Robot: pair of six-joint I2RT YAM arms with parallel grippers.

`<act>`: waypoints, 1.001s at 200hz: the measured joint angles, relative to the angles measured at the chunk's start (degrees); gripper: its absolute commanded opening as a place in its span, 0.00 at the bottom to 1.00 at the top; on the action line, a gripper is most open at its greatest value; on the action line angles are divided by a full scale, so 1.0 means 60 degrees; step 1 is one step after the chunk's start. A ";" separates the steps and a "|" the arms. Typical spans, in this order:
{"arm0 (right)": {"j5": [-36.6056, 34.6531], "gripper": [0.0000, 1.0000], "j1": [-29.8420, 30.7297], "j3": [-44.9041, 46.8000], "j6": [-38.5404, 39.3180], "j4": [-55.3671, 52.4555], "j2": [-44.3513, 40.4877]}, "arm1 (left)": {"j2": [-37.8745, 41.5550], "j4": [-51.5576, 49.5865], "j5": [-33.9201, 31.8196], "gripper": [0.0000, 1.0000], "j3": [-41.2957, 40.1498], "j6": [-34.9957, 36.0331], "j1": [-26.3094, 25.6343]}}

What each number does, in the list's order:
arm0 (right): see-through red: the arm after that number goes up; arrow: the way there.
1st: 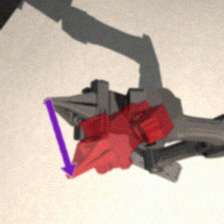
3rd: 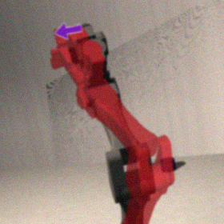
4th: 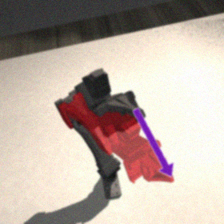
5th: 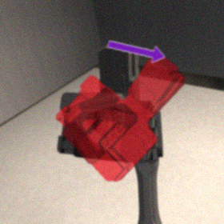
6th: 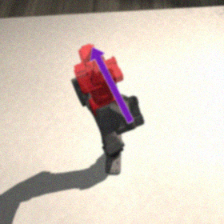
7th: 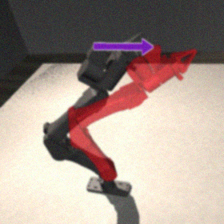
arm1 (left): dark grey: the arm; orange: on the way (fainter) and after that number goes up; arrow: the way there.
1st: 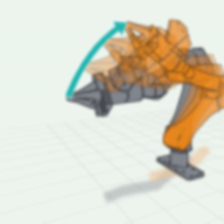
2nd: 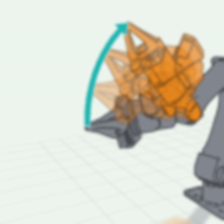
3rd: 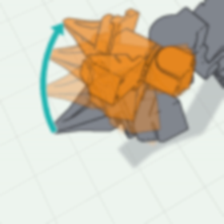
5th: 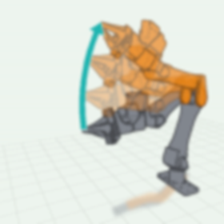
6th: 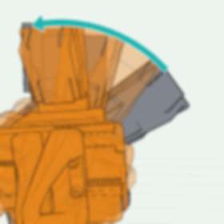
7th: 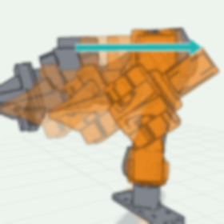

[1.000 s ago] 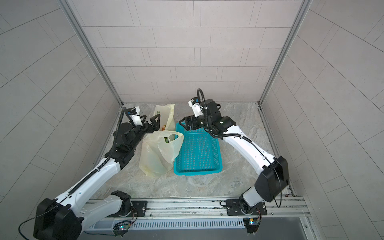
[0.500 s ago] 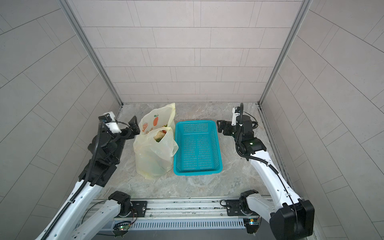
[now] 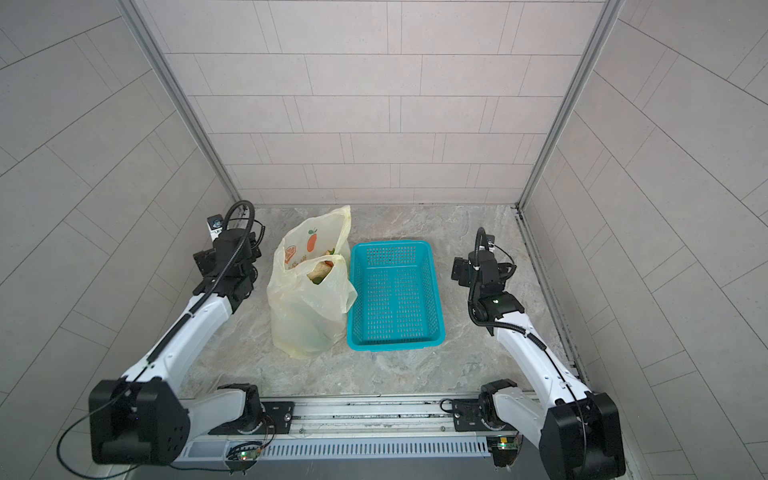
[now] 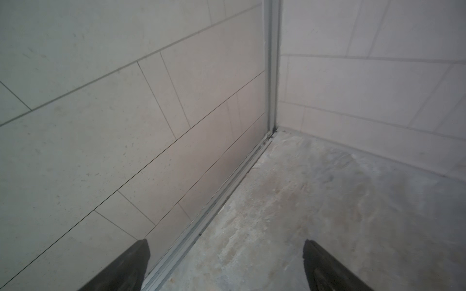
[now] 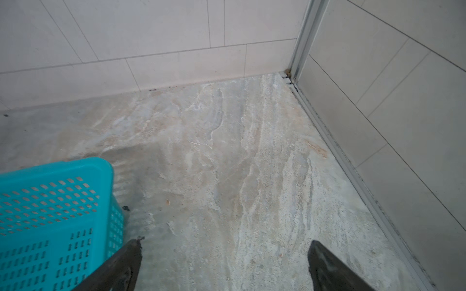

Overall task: Place the fruits into the plastic bag
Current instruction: Reset both arms

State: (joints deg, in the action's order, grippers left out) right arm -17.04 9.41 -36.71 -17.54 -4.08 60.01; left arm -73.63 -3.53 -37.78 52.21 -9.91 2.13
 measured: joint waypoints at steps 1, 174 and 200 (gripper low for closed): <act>-0.0026 0.99 0.0000 0.0036 0.0000 0.0029 0.0000 | -0.0080 -0.0062 0.0011 1.00 0.0051 -0.0062 0.0069; -0.0426 0.99 -0.0805 0.2965 0.2193 0.7373 0.3147 | -0.1577 0.4193 0.1443 1.00 -0.3723 0.0703 -0.0404; 0.0892 0.99 -0.1559 0.2586 0.2124 0.7530 0.3435 | -0.1596 0.5005 0.1800 1.00 -0.3796 0.0943 -0.0404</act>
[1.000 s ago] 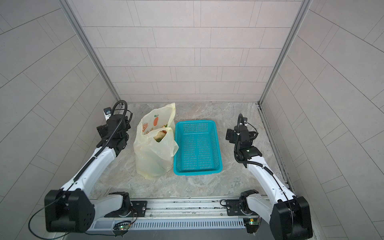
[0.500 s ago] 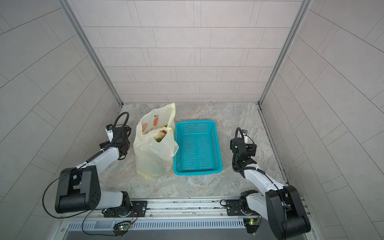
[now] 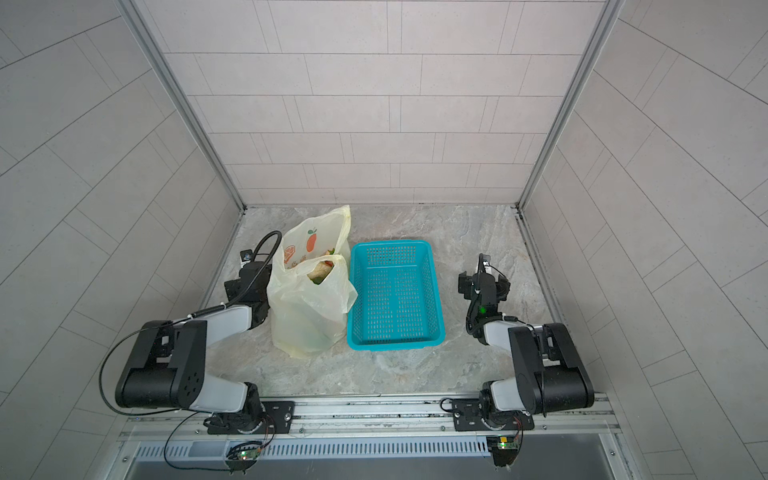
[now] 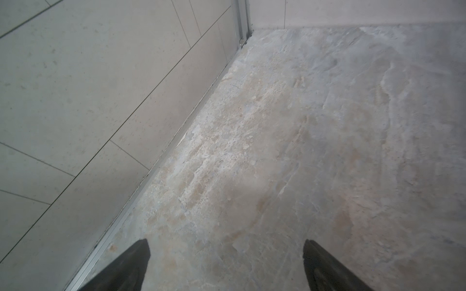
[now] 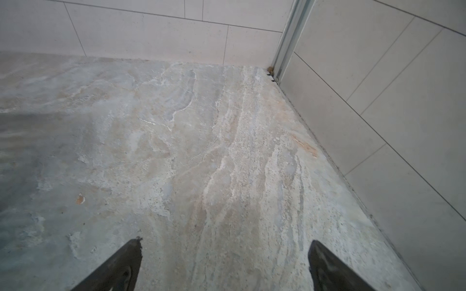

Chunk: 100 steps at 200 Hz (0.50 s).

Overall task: Place the fruits into the plastic bag
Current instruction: Reset both arms

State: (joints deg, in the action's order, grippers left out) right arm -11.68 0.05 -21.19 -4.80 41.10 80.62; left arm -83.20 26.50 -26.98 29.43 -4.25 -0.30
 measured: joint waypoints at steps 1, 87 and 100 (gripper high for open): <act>0.0055 0.99 -0.0036 -0.0018 -0.0018 0.0022 0.0011 | -0.0004 0.0025 0.0011 1.00 0.0000 0.0011 0.0000; 0.0608 0.99 0.0313 0.1045 0.0127 0.3526 0.1548 | -0.0193 0.0415 0.1035 1.00 0.0113 0.0372 0.0000; 0.0240 0.99 0.0590 0.1497 0.0288 0.4346 0.1756 | -0.0302 0.0313 0.1348 1.00 0.0237 0.0379 0.0000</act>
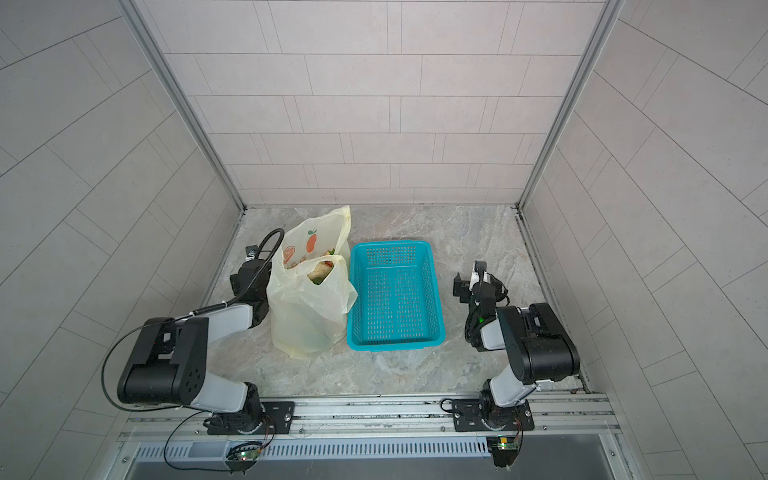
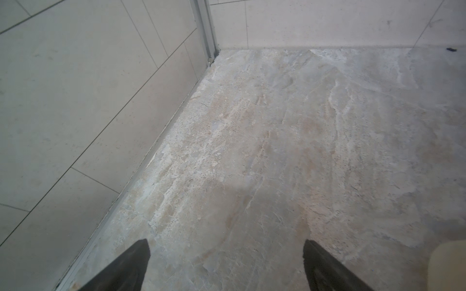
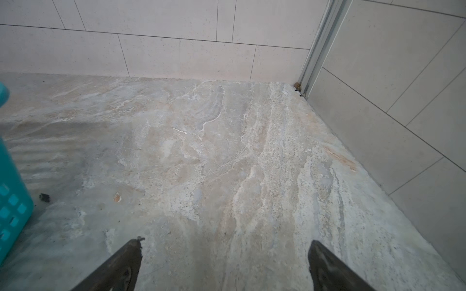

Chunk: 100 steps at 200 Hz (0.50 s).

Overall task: Place the fruits into the plastic bag
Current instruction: Reset both arms

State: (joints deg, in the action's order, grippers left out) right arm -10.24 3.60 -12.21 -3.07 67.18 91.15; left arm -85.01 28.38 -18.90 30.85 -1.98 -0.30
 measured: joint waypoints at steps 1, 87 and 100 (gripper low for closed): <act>-0.0015 0.99 0.0011 0.0018 0.0015 0.0044 0.0018 | -0.0007 -0.0004 0.0018 1.00 0.0004 0.0000 0.0000; -0.0211 0.99 -0.0211 -0.1399 0.0255 -0.1064 0.0007 | 0.0040 0.0299 0.1592 1.00 -0.0168 0.0138 0.0000; -0.0149 0.99 -0.0215 -0.1399 0.0259 -0.1271 0.0000 | 0.0091 0.0470 0.1610 1.00 -0.0288 0.0164 -0.0011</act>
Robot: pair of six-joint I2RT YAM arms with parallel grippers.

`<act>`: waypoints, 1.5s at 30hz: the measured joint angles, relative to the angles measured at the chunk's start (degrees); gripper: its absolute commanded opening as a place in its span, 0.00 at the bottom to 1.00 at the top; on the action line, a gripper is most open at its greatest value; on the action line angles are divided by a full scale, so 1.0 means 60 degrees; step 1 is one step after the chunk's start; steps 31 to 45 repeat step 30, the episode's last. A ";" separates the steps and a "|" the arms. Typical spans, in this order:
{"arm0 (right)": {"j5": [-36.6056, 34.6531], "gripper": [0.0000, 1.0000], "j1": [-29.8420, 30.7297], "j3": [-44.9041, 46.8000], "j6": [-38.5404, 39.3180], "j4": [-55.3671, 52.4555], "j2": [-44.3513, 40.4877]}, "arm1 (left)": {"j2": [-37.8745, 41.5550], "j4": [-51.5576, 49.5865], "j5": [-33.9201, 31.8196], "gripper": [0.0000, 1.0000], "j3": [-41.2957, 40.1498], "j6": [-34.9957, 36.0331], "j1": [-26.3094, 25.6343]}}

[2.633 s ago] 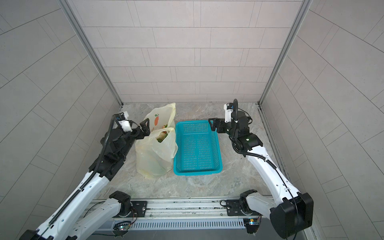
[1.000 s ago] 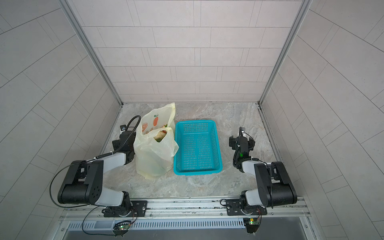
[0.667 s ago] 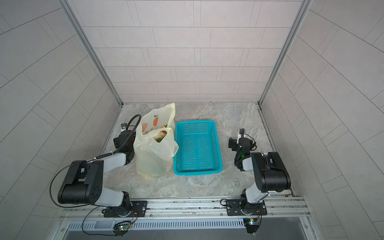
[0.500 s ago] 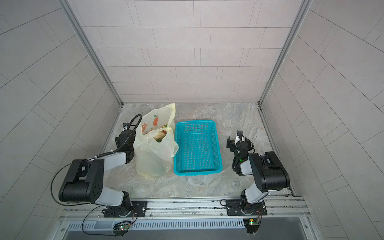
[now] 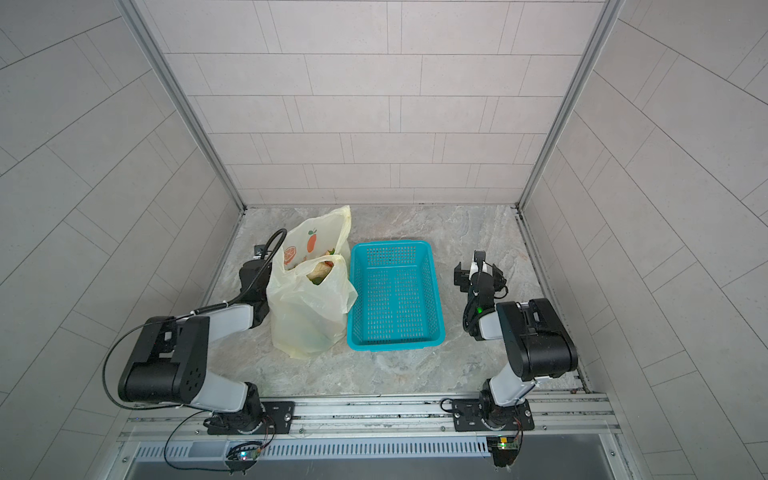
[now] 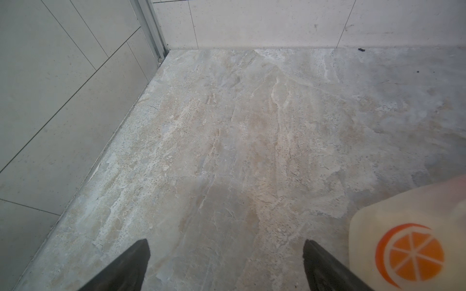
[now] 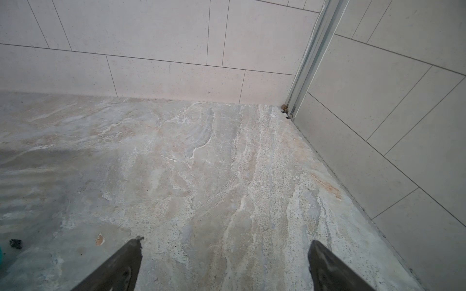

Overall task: Place the fruits into the plastic bag
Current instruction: Reset both arms

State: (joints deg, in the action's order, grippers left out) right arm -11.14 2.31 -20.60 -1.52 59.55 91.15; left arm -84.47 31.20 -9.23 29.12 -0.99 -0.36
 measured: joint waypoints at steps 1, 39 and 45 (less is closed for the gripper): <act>0.0029 0.99 0.0000 0.0018 -0.0004 -0.0098 0.0000 | 0.0069 0.0149 0.0004 1.00 -0.0127 -0.0011 -0.0018; 0.0131 0.99 0.0000 0.0058 0.0000 -0.0572 0.0000 | -0.1086 0.3042 -0.0219 1.00 -0.1005 0.0095 -0.0379; 0.0131 0.99 0.0000 0.0058 0.0000 -0.0572 0.0000 | -0.1086 0.3042 -0.0219 1.00 -0.1005 0.0095 -0.0379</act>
